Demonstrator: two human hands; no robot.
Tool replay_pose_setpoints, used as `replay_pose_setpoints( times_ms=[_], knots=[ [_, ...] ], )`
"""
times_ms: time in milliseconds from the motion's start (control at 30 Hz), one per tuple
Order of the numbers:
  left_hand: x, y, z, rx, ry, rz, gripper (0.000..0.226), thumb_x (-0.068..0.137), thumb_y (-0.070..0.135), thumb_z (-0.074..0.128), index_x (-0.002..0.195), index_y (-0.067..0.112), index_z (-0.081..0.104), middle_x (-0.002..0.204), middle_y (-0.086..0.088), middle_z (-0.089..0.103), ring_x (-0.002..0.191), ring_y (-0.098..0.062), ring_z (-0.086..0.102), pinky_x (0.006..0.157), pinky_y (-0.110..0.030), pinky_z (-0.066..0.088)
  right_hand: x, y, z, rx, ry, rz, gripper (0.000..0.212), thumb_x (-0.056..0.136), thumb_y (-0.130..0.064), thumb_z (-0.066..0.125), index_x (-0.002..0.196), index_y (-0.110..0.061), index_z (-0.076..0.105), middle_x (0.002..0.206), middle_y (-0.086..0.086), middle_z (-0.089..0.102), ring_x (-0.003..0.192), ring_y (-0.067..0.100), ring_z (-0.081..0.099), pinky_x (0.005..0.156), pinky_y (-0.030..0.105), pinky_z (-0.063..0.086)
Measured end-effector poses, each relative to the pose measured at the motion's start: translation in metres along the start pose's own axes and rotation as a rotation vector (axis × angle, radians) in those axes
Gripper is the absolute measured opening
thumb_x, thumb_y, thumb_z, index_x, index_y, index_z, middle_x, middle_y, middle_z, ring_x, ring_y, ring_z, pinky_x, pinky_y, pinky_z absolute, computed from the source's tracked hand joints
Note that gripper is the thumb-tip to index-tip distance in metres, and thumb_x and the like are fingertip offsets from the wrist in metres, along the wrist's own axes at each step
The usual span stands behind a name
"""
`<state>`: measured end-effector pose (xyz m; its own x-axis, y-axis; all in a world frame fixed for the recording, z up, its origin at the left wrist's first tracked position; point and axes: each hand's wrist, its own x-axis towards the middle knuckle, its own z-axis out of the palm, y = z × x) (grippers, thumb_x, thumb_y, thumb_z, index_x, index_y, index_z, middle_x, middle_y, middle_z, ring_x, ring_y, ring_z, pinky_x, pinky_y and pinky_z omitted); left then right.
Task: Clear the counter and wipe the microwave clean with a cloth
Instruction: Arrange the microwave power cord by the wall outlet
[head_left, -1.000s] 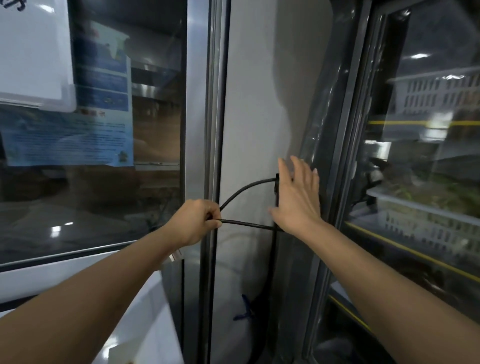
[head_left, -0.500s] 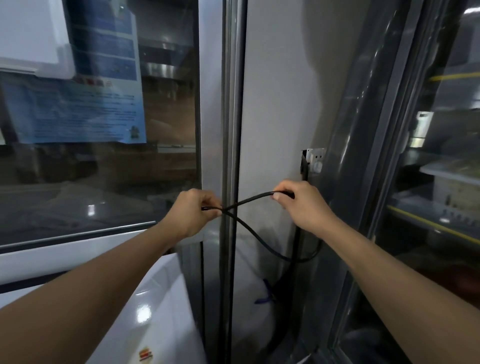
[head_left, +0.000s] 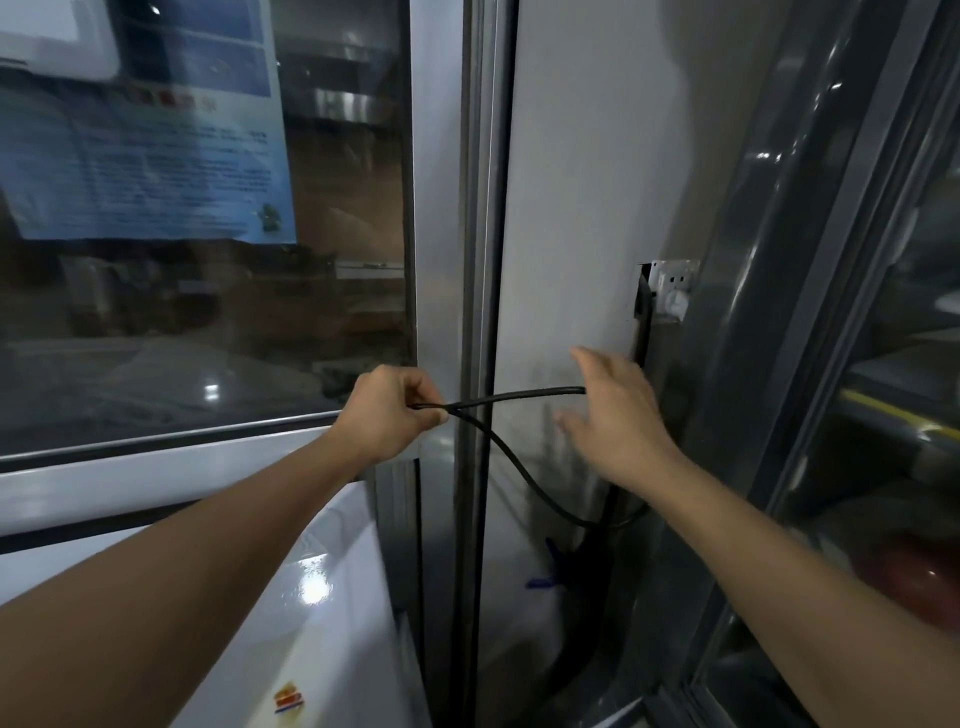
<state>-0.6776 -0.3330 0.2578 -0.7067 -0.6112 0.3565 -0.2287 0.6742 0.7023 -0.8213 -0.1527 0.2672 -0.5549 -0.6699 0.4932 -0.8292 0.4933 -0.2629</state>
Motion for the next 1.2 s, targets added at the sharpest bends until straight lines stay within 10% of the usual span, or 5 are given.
replay_pose_setpoints(
  times_ms=[200,500,933,1200],
  knots=[
    [0.003,0.004,0.0,0.084,-0.031,0.023,0.004,0.08,0.012,0.072,0.078,0.014,0.068,0.08,-0.002,0.068,0.077,-0.013,0.064,0.065,-0.016,0.048,-0.003,-0.04,0.049,-0.351,-0.055,-0.219,0.08,0.083,-0.05,0.059,0.145,-0.019,0.019,0.149,0.01,0.02,0.142,0.031,0.006,0.111,0.054,-0.012],
    [0.006,-0.001,0.007,0.161,-0.089,0.004,0.007,0.08,0.015,0.072,0.076,0.015,0.067,0.079,-0.003,0.067,0.072,-0.011,0.061,0.058,-0.014,0.044,-0.003,-0.042,0.096,0.203,-0.096,-0.028,0.02,0.095,-0.032,0.048,0.101,-0.014,0.055,0.096,0.006,0.062,0.089,0.023,0.058,0.082,0.04,0.047],
    [0.002,-0.037,-0.015,0.342,-0.093,-0.062,0.02,0.08,0.002,0.063,0.097,0.013,0.059,0.089,-0.007,0.069,0.08,-0.02,0.062,0.07,-0.022,0.044,-0.002,-0.013,0.11,0.589,-0.187,-0.044,0.014,0.097,-0.026,0.047,0.084,-0.023,0.05,0.068,-0.007,0.051,0.059,0.003,0.045,0.054,0.007,0.037],
    [0.0,-0.041,-0.013,0.222,-0.128,-0.08,0.027,0.085,-0.003,0.053,0.1,0.013,0.068,0.094,0.0,0.066,0.087,-0.014,0.06,0.076,-0.02,0.044,0.0,-0.013,0.108,0.691,-0.198,-0.009,0.016,0.097,-0.024,0.047,0.081,-0.026,0.05,0.072,-0.009,0.053,0.067,0.005,0.051,0.059,0.02,0.037]
  ],
)
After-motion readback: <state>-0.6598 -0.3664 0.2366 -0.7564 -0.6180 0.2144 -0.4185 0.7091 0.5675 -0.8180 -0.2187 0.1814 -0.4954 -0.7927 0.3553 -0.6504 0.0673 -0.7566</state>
